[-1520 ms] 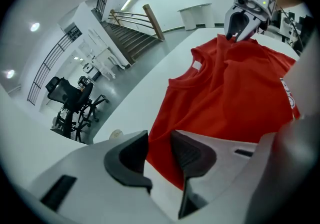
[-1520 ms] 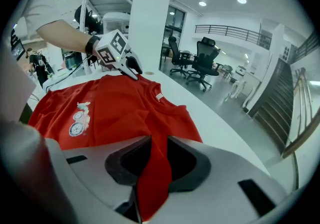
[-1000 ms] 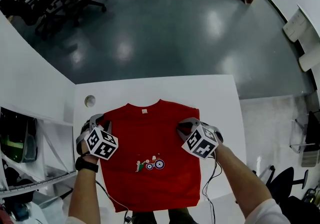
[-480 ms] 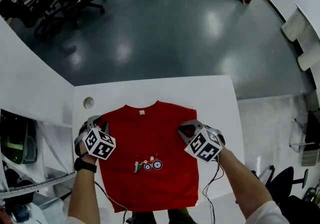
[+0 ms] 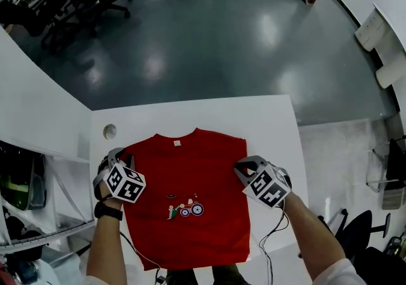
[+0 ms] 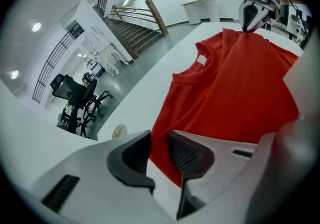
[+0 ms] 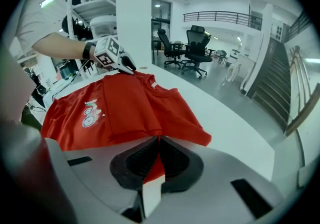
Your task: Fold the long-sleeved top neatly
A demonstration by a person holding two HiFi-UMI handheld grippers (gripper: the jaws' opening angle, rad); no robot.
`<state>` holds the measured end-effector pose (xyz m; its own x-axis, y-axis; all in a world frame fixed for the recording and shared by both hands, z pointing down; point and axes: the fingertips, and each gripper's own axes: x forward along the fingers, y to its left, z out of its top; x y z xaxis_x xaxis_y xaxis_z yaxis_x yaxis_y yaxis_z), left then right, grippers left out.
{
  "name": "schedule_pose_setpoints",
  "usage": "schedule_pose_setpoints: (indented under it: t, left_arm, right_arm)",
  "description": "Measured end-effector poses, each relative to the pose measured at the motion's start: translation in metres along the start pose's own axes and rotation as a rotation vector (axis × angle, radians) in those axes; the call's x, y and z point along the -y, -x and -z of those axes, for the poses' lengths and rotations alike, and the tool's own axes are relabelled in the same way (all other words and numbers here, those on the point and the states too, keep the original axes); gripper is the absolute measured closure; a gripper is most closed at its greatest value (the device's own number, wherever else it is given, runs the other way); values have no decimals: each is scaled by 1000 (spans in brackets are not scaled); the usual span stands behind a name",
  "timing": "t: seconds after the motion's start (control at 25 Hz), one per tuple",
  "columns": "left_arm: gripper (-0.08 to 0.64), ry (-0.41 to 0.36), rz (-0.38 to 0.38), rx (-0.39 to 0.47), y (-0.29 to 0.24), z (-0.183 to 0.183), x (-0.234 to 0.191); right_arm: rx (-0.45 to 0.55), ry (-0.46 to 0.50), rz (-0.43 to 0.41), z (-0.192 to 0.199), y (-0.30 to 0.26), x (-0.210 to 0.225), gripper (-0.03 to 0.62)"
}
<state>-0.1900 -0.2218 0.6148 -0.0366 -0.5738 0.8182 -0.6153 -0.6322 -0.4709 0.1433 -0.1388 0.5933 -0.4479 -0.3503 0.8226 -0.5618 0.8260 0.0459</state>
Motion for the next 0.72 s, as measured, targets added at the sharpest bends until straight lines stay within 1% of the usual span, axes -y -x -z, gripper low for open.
schedule_pose_setpoints:
  t: [0.12, 0.24, 0.32, 0.4, 0.48, 0.56, 0.72]
  left_arm:
    - [456, 8, -9, 9, -1, 0, 0]
    - [459, 50, -16, 27, 1, -2, -2]
    - [459, 103, -20, 60, 6, -3, -8]
    - [456, 133, -28, 94, 15, -2, -15]
    - [453, 128, -35, 118, 25, 1, -17]
    - [448, 105, -31, 132, 37, 5, -13]
    - [439, 44, -4, 166, 66, 16, 11]
  right_arm:
    - [-40, 27, -4, 6, -10, -5, 566]
    - [-30, 28, 19, 3, -13, -3, 557]
    - [2, 24, 40, -3, -8, 0, 480]
    - [34, 19, 57, -8, -1, 2, 471]
    - [53, 21, 80, -8, 7, 3, 463]
    - [68, 25, 102, -8, 15, 1, 463]
    - [90, 27, 113, -8, 31, -13, 463]
